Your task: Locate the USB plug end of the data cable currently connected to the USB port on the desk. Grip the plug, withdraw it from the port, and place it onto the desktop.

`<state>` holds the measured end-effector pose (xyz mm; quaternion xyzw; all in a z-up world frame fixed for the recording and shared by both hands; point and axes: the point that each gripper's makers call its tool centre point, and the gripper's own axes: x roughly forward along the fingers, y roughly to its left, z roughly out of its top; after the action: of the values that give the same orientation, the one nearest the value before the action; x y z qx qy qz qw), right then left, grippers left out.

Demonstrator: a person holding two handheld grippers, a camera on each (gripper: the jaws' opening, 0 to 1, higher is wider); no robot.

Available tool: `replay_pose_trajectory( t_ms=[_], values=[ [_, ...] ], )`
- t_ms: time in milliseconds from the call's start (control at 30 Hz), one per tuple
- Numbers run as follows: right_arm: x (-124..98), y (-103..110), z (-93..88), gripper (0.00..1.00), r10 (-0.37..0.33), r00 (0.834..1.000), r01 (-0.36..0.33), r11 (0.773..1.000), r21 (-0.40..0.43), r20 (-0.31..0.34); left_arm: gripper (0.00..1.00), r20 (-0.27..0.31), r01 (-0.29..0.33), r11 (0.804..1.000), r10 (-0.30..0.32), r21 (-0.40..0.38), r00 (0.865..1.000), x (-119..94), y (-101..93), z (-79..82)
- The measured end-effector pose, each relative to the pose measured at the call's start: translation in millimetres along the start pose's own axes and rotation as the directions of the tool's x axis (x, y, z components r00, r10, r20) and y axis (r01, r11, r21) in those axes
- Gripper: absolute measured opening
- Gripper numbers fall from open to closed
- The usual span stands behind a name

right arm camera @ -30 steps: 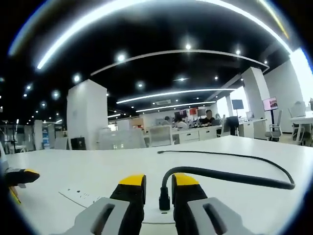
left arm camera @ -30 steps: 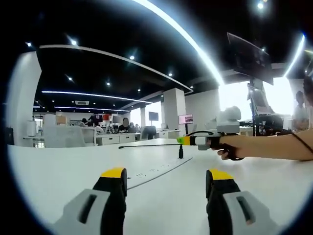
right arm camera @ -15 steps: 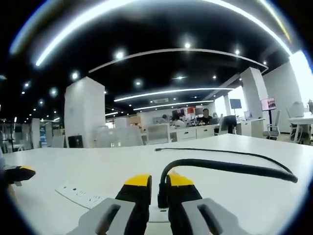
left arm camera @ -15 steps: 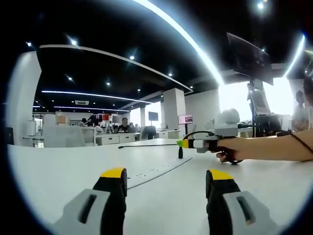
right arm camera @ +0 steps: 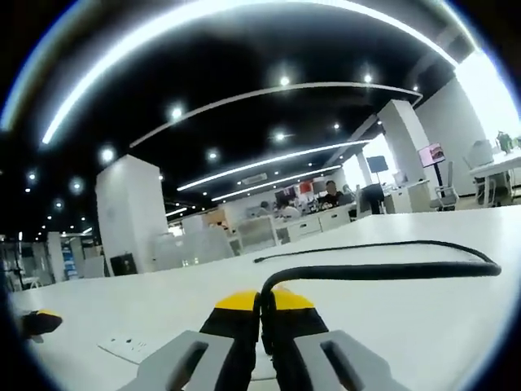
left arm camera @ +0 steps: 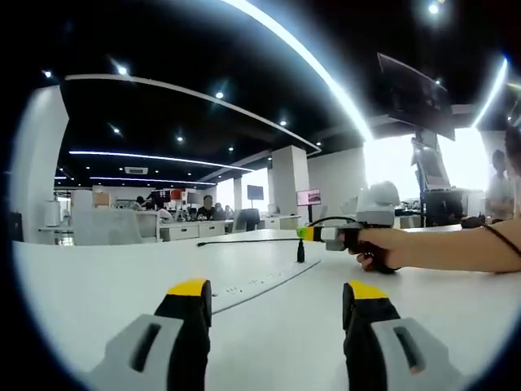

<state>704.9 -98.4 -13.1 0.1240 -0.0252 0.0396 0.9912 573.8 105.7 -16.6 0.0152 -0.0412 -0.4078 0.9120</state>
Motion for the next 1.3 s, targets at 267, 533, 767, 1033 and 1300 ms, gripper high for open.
replay_pose_trajectory(
  t_ms=[267,533,767,1033,1300],
  values=[
    [6,2,2.8,0.07,0.008,1.000,-0.009,0.997,-0.076,-0.016,0.65,-0.004,0.002,1.000,-0.002,0.003,1.000,0,-0.2,-0.1],
    [2,12,1.0,0.06,0.007,0.998,-0.024,0.965,-0.260,-0.065,0.65,-0.007,0.001,1.000,-0.001,0.006,1.000,0,-0.2,-0.3],
    [1,5,2.0,0.06,0.012,0.999,-0.017,0.994,-0.106,-0.051,0.65,-0.009,0.001,1.000,0.000,0.007,1.000,0,0.1,-0.5],
    [2,1,3.3,0.06,0.008,0.999,-0.012,0.996,-0.085,-0.042,0.65,-0.010,0.000,1.000,0.000,0.006,1.000,0,0.4,-0.7],
    [0,11,1.5,0.06,0.014,0.998,-0.023,0.986,-0.168,-0.056,0.65,-0.010,-0.001,1.000,0.001,0.006,1.000,0,0.7,-0.8]
  ],
)
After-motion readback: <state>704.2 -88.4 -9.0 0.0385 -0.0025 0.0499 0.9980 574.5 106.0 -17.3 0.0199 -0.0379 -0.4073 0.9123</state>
